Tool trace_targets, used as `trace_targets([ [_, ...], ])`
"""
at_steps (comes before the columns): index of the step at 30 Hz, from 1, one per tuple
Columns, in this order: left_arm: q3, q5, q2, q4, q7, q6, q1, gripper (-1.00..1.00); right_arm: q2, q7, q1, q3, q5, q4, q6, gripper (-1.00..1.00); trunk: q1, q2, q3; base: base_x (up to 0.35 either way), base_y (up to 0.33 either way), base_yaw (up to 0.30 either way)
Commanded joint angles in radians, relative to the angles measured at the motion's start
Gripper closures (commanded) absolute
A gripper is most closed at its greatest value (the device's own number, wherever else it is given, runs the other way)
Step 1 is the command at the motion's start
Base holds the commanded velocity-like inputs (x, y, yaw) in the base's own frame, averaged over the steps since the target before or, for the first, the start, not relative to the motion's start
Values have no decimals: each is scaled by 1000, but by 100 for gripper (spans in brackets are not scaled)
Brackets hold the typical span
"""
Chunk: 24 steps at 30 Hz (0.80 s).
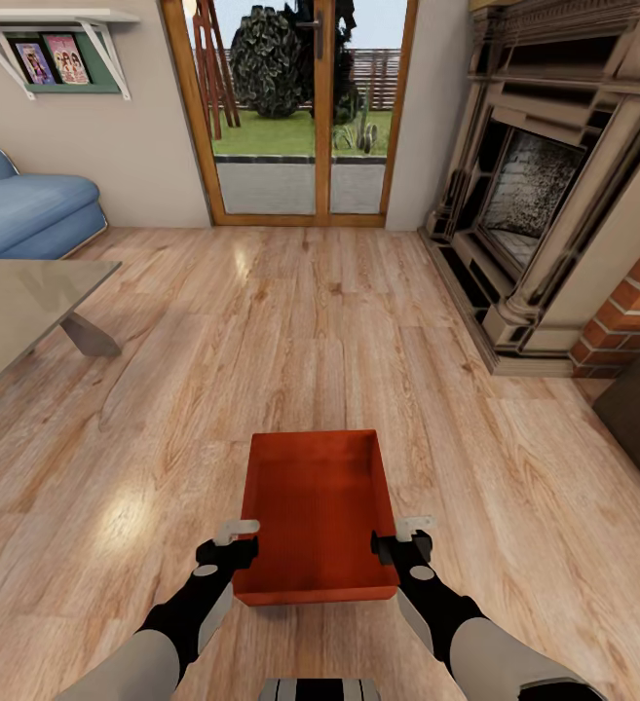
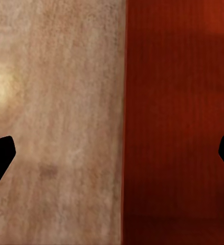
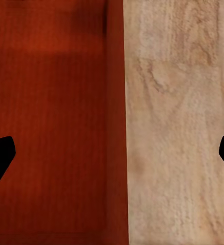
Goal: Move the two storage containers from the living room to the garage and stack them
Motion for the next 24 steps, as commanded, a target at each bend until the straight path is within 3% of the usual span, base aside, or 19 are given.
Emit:
trace_targets([
  [1, 1, -2, -1, 0, 3, 1, 0, -100, 0, -9, -1, 6, 7, 1, 0, -100, 0, 0, -1, 0, 0, 0],
  [8, 1, -3, -1, 2, 4, 1, 0, -100, -1, -9, 0, 6, 7, 1, 0, -100, 0, 0, -1, 0, 0, 0],
  [24, 1, -3, -1, 3, 5, 0, 0, -100, -2, -9, 0, 6, 7, 1, 0, -100, 61, -112, -51, 0, 0, 0],
])
